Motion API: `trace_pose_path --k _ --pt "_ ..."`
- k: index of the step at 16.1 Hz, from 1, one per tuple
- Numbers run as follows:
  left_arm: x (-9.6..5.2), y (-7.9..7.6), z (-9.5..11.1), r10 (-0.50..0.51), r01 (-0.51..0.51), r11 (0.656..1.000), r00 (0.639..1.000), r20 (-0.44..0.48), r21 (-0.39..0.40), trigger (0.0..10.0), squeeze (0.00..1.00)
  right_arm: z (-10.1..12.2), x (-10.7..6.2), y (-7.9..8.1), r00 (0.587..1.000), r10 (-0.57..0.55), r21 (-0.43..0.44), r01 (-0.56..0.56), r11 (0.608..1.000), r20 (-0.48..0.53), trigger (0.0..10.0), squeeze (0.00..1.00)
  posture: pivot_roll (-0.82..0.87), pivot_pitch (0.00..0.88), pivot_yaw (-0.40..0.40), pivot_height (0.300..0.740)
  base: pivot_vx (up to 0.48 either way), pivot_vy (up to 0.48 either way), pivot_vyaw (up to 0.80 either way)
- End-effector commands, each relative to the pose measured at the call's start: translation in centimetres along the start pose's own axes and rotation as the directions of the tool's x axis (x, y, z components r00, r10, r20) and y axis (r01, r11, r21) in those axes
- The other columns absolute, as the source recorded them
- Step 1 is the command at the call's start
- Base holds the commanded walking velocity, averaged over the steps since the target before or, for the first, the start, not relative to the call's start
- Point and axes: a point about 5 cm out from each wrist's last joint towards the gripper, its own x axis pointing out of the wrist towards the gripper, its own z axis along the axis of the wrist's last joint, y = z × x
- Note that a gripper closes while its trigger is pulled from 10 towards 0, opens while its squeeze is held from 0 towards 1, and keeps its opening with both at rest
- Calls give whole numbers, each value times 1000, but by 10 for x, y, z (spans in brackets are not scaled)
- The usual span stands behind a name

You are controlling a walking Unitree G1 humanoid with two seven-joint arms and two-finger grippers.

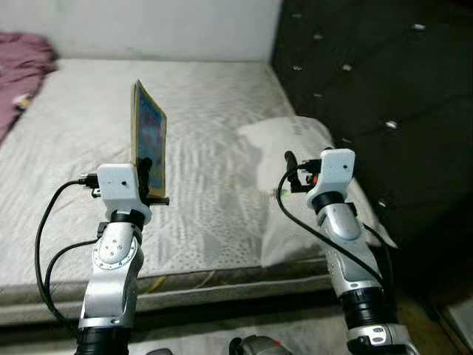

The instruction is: Clean up the room

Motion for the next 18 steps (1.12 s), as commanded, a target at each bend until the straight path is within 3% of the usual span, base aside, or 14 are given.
trace_pose_path --k 1,5,11,18 --pt "0 -1 11 -4 4 1000 999 50 -6 10000 0 1 -1 -2 1000 0 -5 0 1000 3 10000 0 -19 0 -43 740 0 0 -644" --pt "-1 -5 9 -15 16 999 999 45 -32 10000 0 -2 0 -3 1000 -5 -2 5 1000 -13 10000 0 -22 0 -50 740 0 0 0" --pt "-9 -8 6 -34 36 997 999 32 -63 10000 0 -3 -3 -3 1000 4 -3 -4 1000 -18 10000 0 -30 0 -53 740 0 0 -800" --pt "-13 -10 6 -65 67 995 997 32 -71 10000 0 -6 -5 -4 999 -2 -3 2 1000 -36 10000 0 -27 0 -54 740 40 0 -179"
